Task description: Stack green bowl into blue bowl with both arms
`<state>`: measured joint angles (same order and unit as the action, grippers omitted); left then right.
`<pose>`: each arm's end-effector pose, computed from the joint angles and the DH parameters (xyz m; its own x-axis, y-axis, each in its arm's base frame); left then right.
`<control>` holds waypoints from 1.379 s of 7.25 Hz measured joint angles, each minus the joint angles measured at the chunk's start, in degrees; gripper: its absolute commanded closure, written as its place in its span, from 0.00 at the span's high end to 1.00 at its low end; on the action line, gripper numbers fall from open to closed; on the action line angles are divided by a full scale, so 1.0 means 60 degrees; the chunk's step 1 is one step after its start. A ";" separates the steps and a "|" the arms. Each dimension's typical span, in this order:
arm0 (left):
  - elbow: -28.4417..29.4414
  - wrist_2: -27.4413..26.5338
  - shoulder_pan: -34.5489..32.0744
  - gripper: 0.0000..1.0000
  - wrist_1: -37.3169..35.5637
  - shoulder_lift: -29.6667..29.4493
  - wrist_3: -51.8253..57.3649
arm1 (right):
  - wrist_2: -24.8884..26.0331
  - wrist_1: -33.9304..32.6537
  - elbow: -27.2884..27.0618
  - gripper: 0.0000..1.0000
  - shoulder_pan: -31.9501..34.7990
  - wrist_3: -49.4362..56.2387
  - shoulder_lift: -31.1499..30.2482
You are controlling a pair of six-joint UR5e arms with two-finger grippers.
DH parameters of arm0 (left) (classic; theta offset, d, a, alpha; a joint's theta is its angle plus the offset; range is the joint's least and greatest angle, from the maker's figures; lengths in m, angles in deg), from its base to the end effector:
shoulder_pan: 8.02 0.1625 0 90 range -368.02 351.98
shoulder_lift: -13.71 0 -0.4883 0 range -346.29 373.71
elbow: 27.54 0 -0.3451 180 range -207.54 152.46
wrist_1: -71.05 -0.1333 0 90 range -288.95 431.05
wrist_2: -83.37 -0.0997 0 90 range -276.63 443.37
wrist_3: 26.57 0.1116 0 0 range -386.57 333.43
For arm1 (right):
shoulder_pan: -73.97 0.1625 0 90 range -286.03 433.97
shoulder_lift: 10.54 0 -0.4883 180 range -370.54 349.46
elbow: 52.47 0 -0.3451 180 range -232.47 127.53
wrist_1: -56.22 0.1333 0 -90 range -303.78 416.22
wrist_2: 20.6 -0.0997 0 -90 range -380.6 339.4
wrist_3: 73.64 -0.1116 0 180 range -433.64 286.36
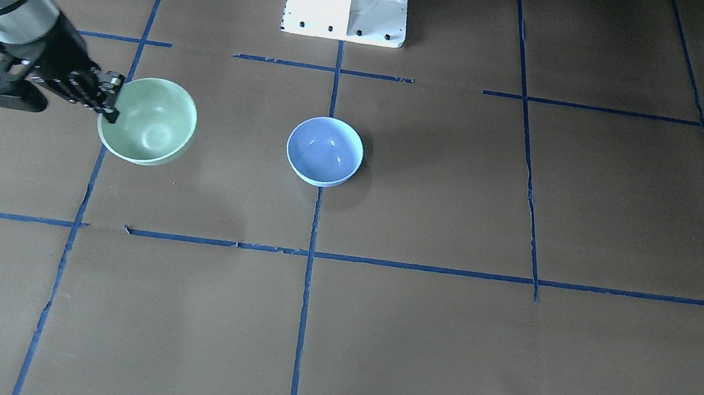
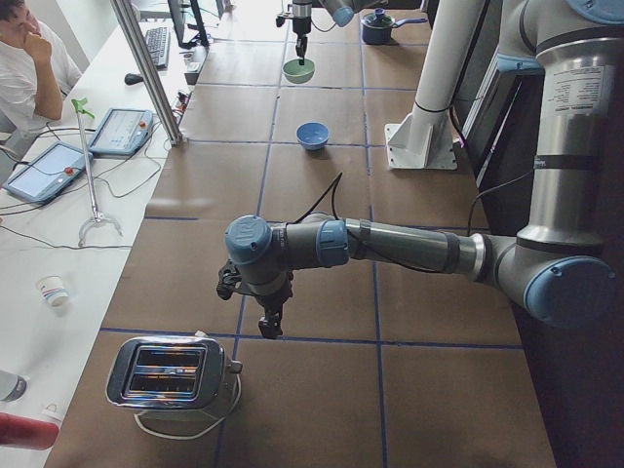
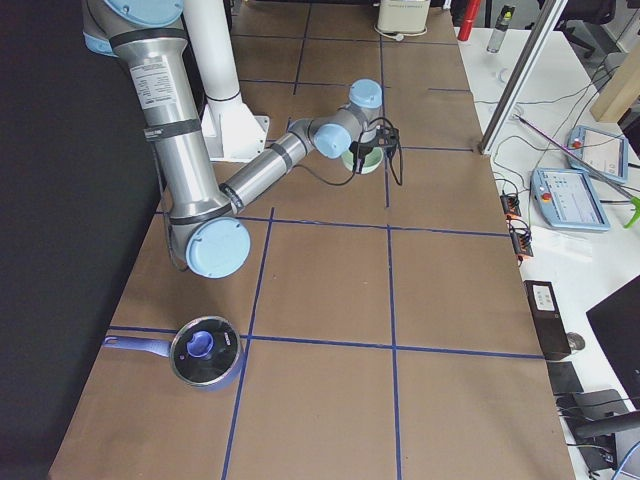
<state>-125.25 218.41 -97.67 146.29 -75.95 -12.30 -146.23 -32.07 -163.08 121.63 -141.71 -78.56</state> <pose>-0.0517 -0.4284 0.6975 0.6838 0.1604 -0.7118 -0.1802 0.9824 0.0483 -0.3345 -0.4685 0.3770 0.5692 0.1740 0.8036 -0.1231 0.9844 -0.1259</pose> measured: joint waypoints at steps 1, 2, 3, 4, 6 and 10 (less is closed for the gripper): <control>-0.0045 -0.0003 0.0000 1.00 0.0000 -0.0002 -0.0182 | 0.0662 -0.0342 0.0244 0.00 -0.0833 -0.1207 0.0991; -0.0062 -0.0002 0.0000 1.00 -0.0001 -0.0013 -0.0270 | 0.1385 -0.0467 0.0735 0.00 -0.1667 -0.2315 0.1865; -0.0062 0.0003 0.0000 1.00 0.0000 -0.0025 -0.0314 | 0.2011 -0.0501 0.1370 0.00 -0.2337 -0.3132 0.2587; -0.0063 0.0007 0.0000 1.00 -0.0001 -0.0034 -0.0340 | 0.2411 -0.0500 0.1940 0.00 -0.2798 -0.3583 0.3051; -0.0069 0.0076 0.0000 1.00 0.0000 -0.0039 -0.0354 | 0.2703 -0.0475 0.2439 0.00 -0.3218 -0.3801 0.3238; -0.0075 0.0182 0.0000 1.00 -0.0001 -0.0040 -0.0366 | 0.2782 -0.0467 0.2444 0.04 -0.3301 -0.3800 0.2889</control>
<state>-125.70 219.51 -97.67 146.29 -76.19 -14.49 -129.55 -34.87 -148.42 101.82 -164.51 -61.22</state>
